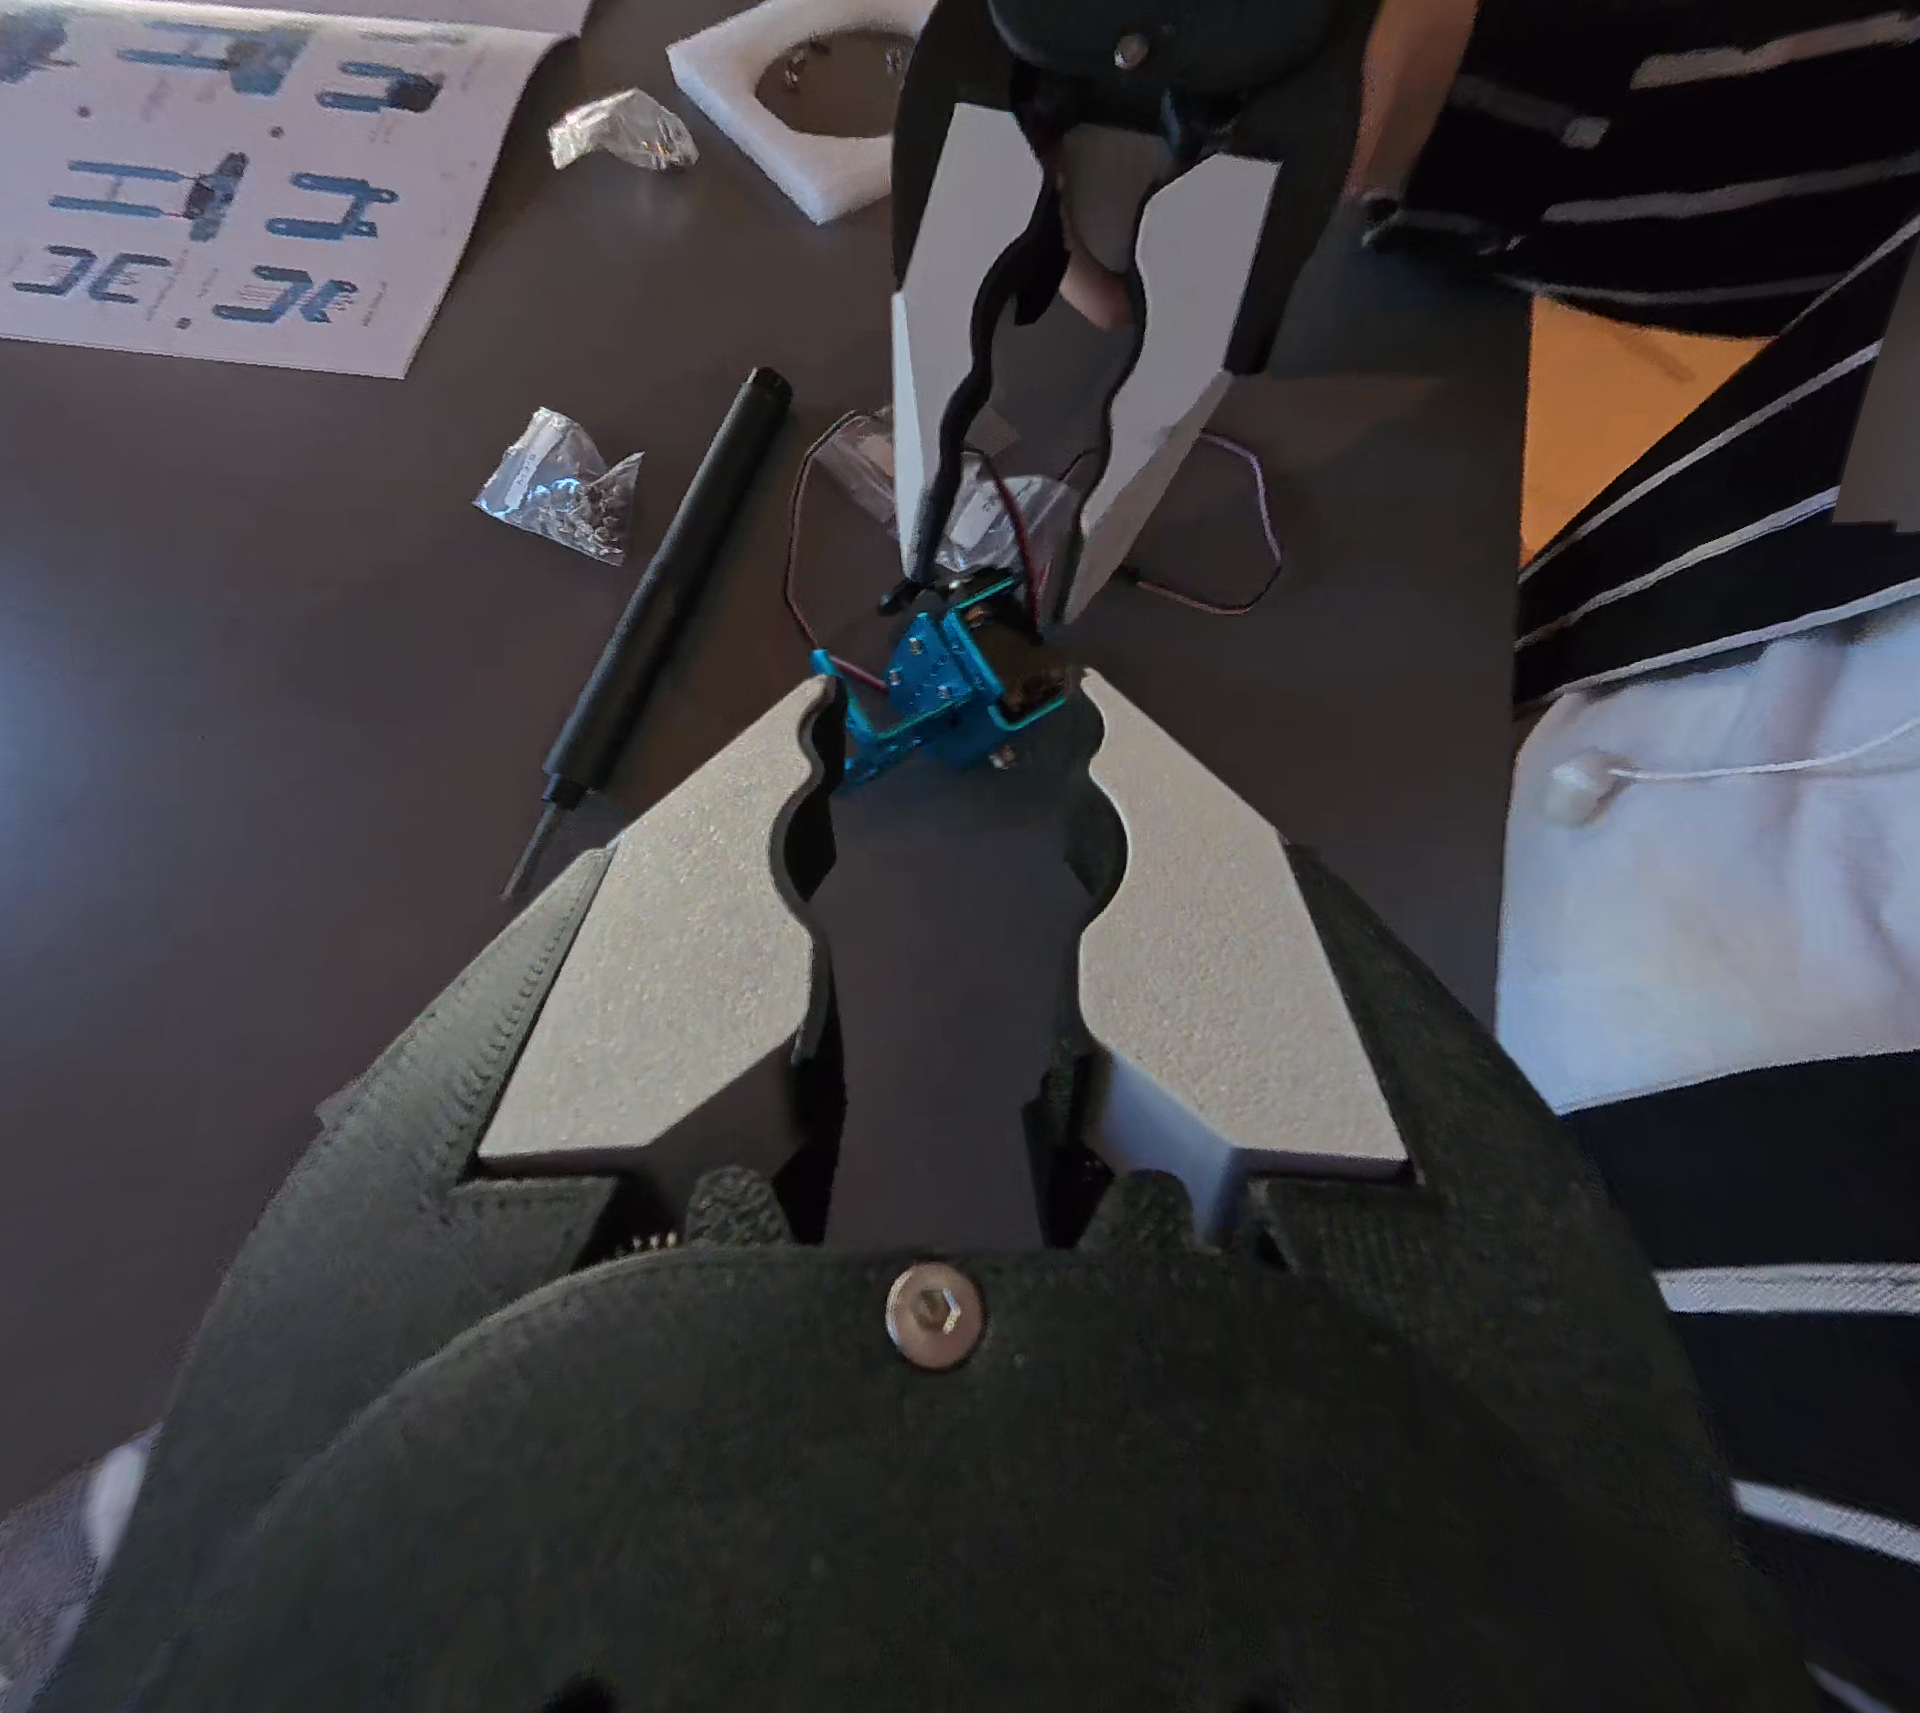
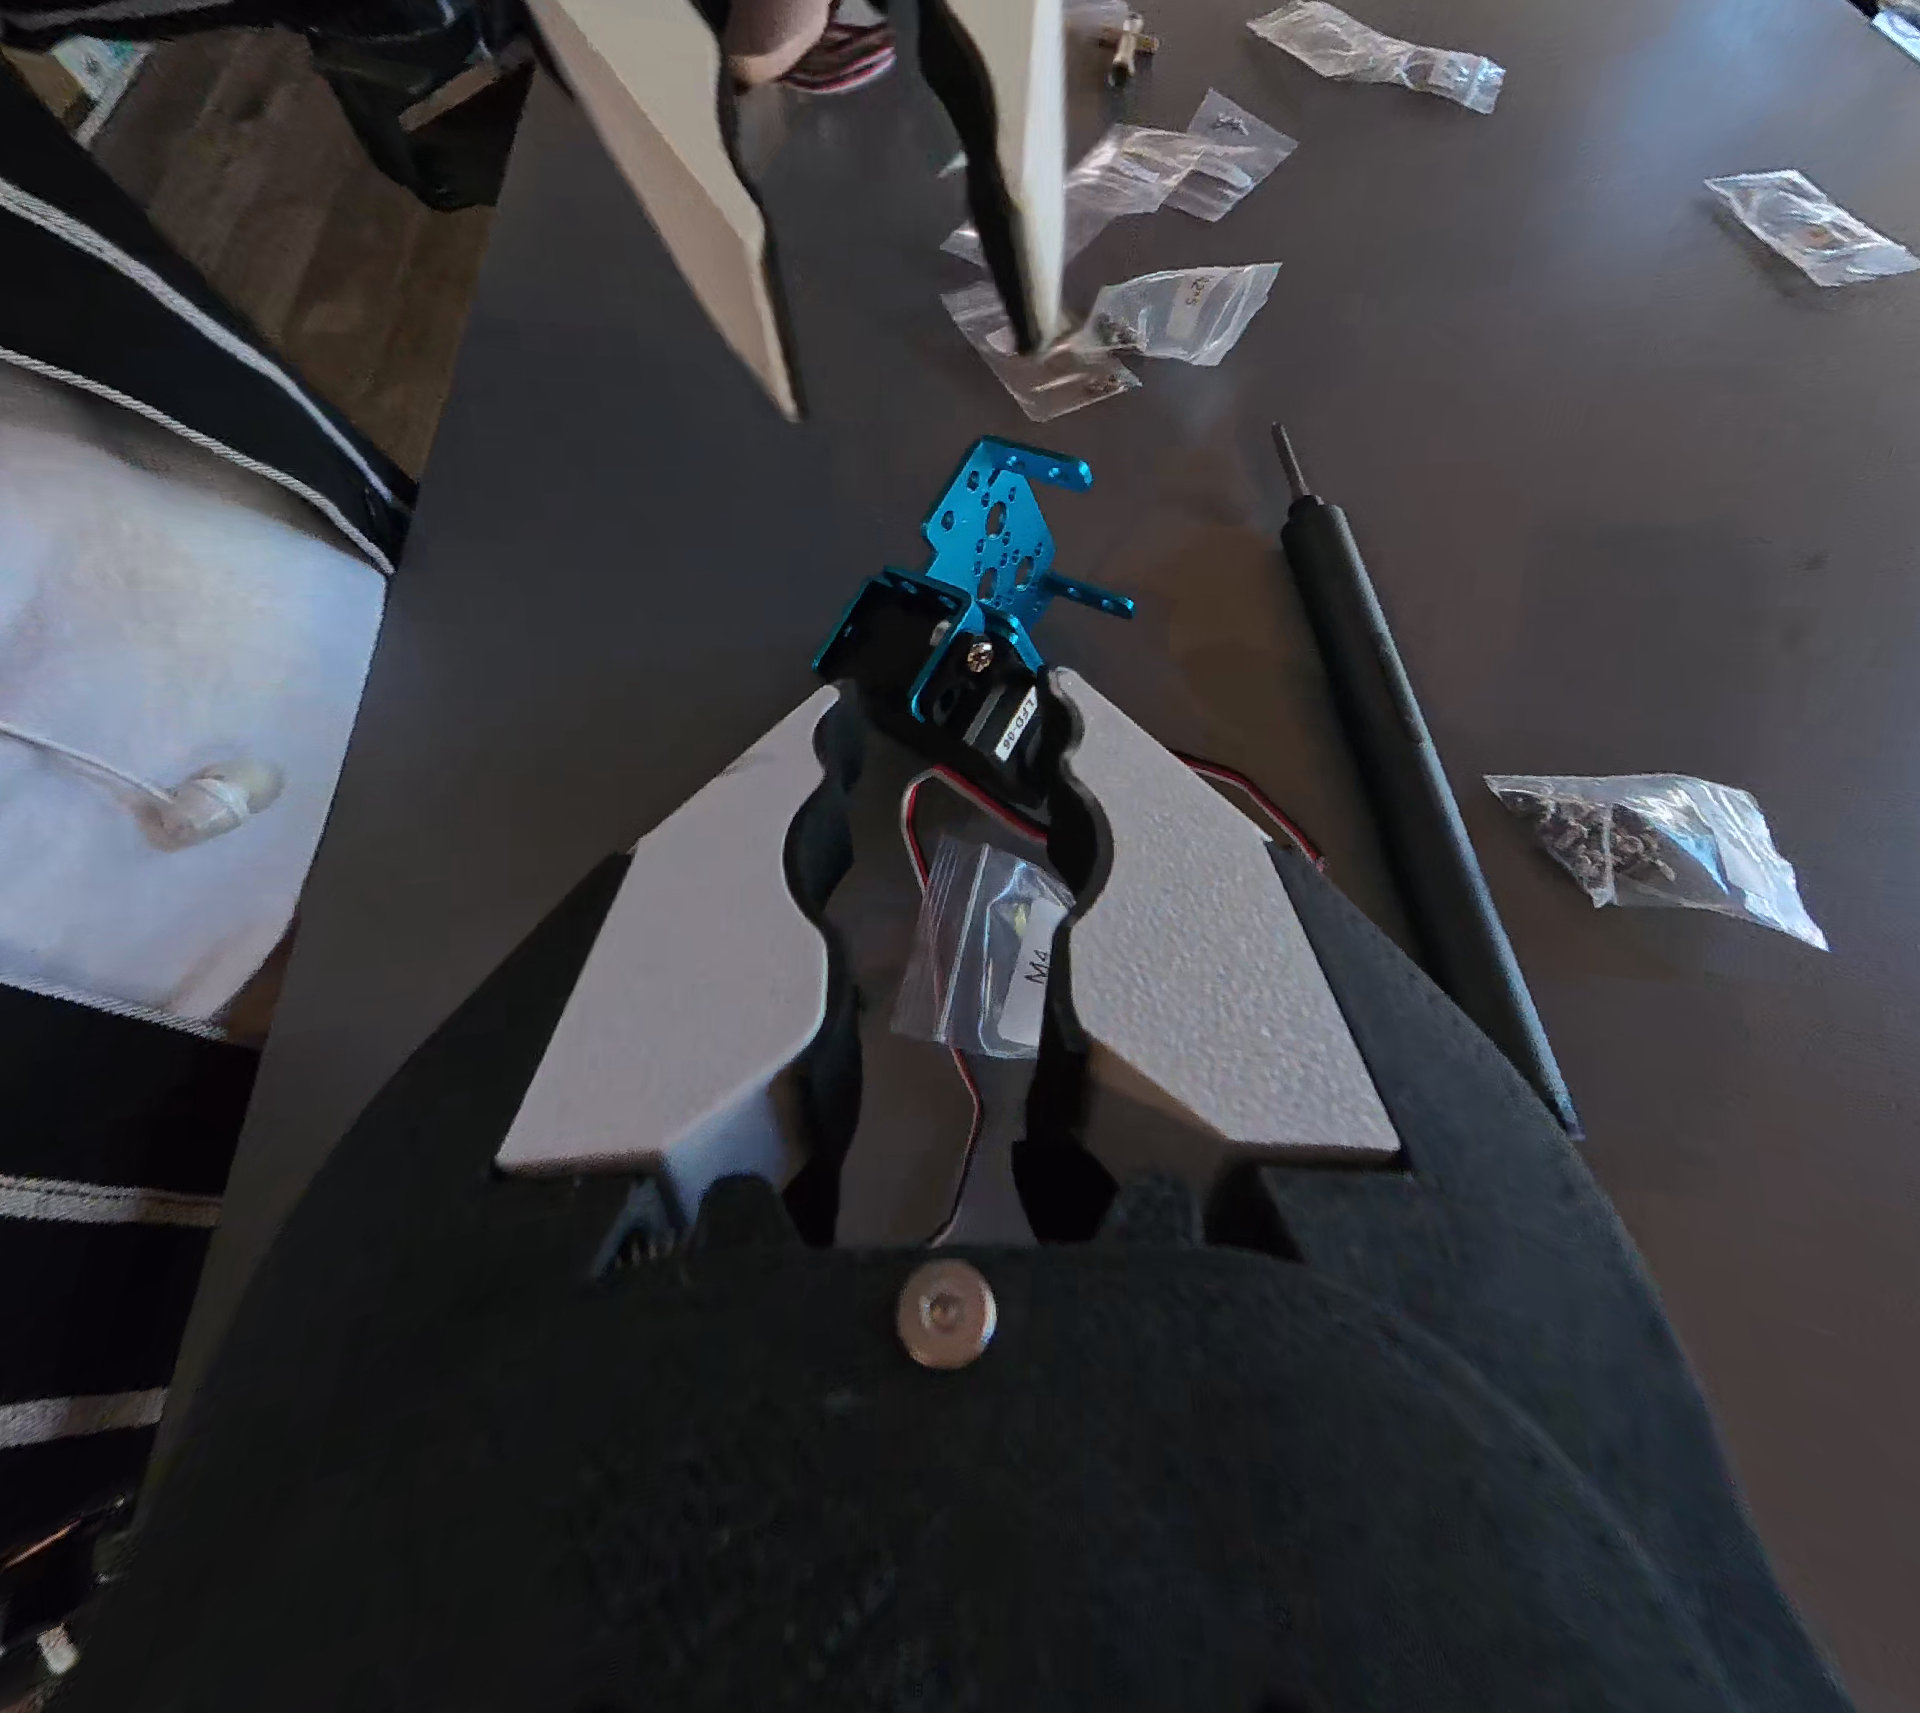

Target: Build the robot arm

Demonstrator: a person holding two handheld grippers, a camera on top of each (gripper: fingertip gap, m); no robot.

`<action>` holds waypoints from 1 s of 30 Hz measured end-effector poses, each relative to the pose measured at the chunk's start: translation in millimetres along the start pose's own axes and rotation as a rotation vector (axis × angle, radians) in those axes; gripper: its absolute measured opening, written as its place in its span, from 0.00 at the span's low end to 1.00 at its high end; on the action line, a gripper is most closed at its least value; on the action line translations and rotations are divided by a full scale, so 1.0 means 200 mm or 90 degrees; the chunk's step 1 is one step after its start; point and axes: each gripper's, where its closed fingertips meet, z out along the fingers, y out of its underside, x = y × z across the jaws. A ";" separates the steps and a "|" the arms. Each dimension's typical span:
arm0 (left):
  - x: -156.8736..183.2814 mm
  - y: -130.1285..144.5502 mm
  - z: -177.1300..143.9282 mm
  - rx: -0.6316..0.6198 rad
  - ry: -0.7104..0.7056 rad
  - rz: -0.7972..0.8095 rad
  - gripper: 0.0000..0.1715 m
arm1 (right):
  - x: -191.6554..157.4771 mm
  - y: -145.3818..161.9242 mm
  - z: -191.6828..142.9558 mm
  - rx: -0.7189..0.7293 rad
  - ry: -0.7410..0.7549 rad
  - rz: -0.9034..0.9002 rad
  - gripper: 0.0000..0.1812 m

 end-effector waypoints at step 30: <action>0.06 0.14 0.05 0.126 -0.424 -0.207 0.19 | 0.01 0.02 0.09 -0.001 -0.083 -0.113 0.16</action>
